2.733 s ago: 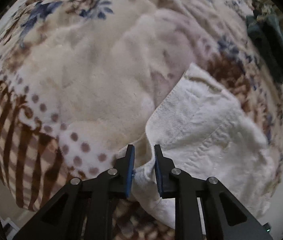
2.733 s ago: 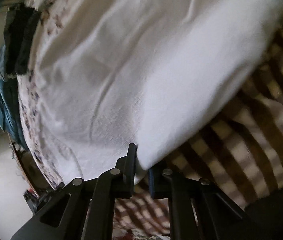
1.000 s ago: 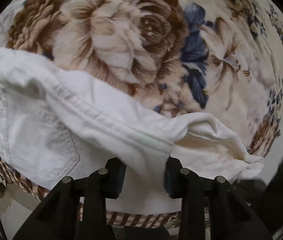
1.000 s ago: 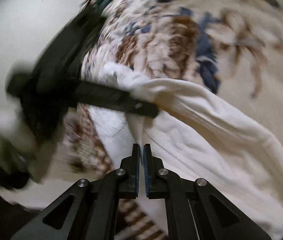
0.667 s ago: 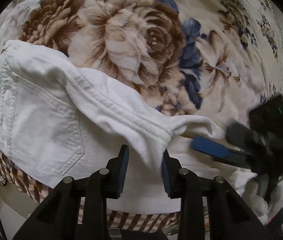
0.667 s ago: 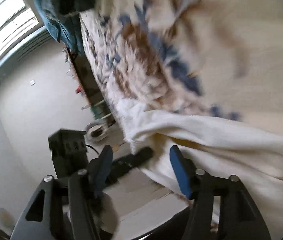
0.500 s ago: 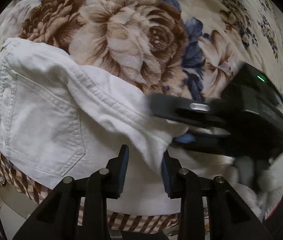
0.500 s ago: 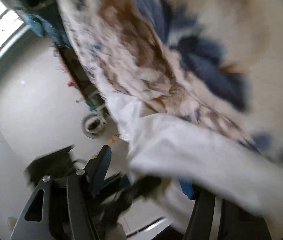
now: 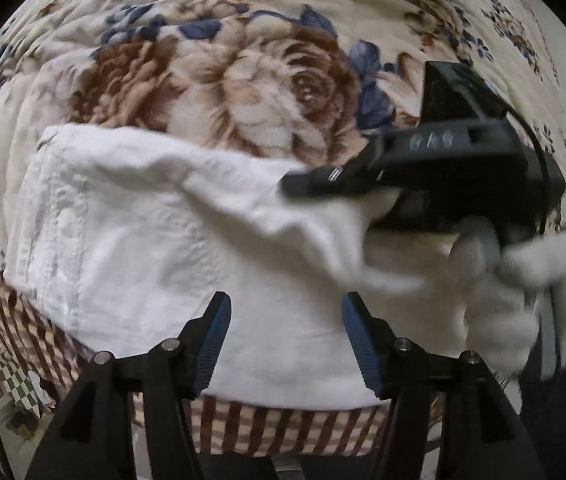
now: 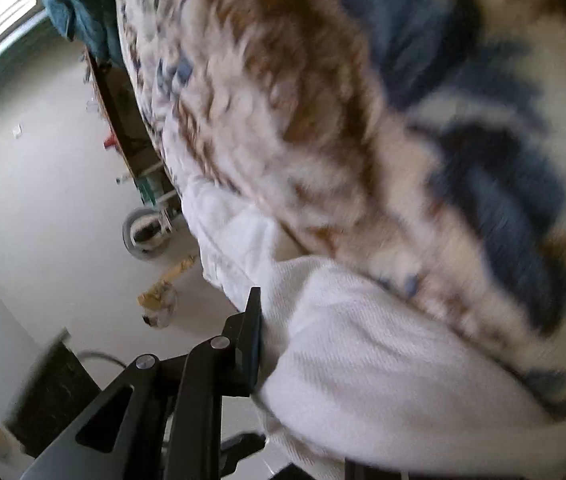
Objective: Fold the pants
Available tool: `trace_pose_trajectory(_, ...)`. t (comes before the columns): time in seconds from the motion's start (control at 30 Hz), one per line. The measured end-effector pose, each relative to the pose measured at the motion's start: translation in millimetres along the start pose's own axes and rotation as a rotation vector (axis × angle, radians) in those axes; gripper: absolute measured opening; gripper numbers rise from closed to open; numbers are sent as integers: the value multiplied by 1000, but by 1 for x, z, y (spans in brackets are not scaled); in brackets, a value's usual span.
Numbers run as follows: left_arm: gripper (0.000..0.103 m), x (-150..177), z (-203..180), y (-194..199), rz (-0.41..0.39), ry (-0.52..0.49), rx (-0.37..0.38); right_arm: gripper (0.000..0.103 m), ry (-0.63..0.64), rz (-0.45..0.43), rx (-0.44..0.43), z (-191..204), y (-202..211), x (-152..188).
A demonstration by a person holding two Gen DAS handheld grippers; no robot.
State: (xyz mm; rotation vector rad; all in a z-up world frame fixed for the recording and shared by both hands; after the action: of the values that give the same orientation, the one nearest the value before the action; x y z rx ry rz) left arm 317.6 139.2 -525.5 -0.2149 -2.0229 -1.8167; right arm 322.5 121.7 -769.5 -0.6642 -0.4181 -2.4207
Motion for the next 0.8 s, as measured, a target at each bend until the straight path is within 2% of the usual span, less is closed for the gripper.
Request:
trace_pose_trajectory(0.1,56,1,19,-4,6,27,10,21,-2,27,14,1,1,-5)
trace_pose_trajectory(0.17,56,-7,42,-12,-1,60,15,35,-9,62,39,2,-11,-14)
trace_pose_trajectory(0.2,56,-15,53,-19,0,86,6,46,-8,75,47,2,-19,-18)
trace_pose_trajectory(0.27,56,-25,66,-33,24,111,22,46,2,93,90,4,-25,-22)
trace_pose_trajectory(0.3,56,-31,76,-41,34,136,23,40,-2,95,109,4,-28,-22)
trace_pose_trajectory(0.33,56,-33,81,-47,44,144,23,21,2,87,124,4,-23,-21)
trace_pose_trajectory(0.43,56,-39,94,-60,64,151,26,15,-3,16,123,26,14,-27)
trace_pose_trajectory(0.5,56,-39,93,-60,55,130,28,14,-1,-28,191,36,34,-31)
trace_pose_trajectory(0.6,56,-36,91,-56,64,111,0,15,38,-3,275,46,30,-34)
trace_pose_trajectory(0.67,56,-36,94,-56,64,121,8,23,67,61,270,49,15,-32)
trace_pose_trajectory(0.7,56,-33,92,-58,65,121,12,44,66,100,268,47,6,-31)
trace_pose_trajectory(0.73,56,-32,94,-58,66,120,13,56,74,136,280,45,-5,-30)
trace_pose_trajectory(0.8,56,-40,96,-60,71,114,9,55,116,172,401,38,-18,-25)
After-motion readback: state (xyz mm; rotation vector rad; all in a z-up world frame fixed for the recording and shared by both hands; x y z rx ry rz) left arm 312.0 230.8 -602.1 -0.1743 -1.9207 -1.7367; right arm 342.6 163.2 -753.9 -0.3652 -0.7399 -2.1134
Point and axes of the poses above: each gripper's, at about its wrist camera, not at the fingertips, and y roughly against the way its jaws point, z to its left, x to its underside, the point moved 5 cm from there along -y, roughly the way its jaws point, and after that the axes turned 15 degrees about z, right-handed, at the moved point
